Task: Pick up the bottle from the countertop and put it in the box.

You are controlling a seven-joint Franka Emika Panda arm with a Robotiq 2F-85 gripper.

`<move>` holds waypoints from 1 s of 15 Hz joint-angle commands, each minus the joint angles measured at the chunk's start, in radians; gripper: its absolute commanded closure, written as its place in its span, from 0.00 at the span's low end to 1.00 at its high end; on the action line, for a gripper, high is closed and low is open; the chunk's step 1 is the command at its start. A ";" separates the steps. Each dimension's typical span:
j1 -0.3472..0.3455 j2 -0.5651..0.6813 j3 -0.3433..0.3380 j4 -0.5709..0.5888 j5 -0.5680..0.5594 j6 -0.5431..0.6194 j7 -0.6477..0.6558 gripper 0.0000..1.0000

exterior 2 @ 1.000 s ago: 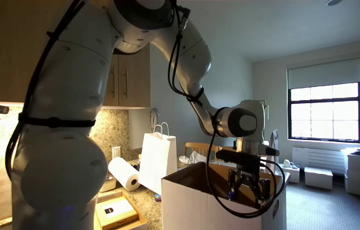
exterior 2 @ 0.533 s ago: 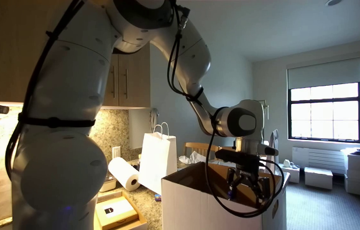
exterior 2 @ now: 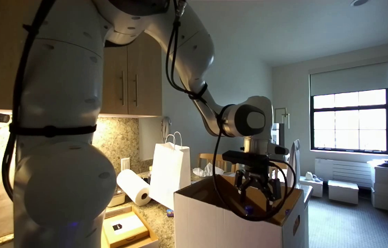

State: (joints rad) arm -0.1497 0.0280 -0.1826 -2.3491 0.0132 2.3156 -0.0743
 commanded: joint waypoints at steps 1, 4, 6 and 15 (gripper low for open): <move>0.006 -0.217 0.021 -0.088 -0.021 -0.097 -0.057 0.00; 0.022 -0.365 0.018 -0.098 0.006 -0.223 -0.145 0.00; 0.041 -0.450 0.010 -0.096 0.026 -0.312 -0.208 0.00; 0.150 -0.677 0.033 -0.143 0.119 -0.534 -0.237 0.00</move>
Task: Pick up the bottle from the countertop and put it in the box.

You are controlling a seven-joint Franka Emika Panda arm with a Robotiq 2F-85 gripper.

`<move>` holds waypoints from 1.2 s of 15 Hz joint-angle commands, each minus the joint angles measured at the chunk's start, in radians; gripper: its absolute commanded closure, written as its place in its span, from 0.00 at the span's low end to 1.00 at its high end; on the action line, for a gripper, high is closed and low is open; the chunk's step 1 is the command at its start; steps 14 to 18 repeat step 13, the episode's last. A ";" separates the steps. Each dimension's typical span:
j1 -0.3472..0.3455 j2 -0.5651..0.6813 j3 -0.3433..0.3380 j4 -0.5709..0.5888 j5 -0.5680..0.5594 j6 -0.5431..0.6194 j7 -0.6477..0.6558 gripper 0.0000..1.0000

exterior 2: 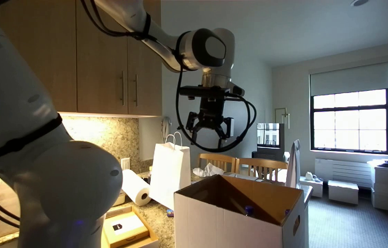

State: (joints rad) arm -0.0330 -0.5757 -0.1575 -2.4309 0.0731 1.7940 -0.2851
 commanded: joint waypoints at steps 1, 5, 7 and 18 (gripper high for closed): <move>0.051 -0.097 0.015 -0.080 0.081 -0.007 -0.025 0.00; 0.116 -0.129 0.040 -0.159 0.154 0.017 -0.024 0.00; 0.107 -0.107 0.045 -0.129 0.134 -0.002 -0.005 0.00; 0.107 -0.108 0.046 -0.134 0.136 -0.001 -0.005 0.00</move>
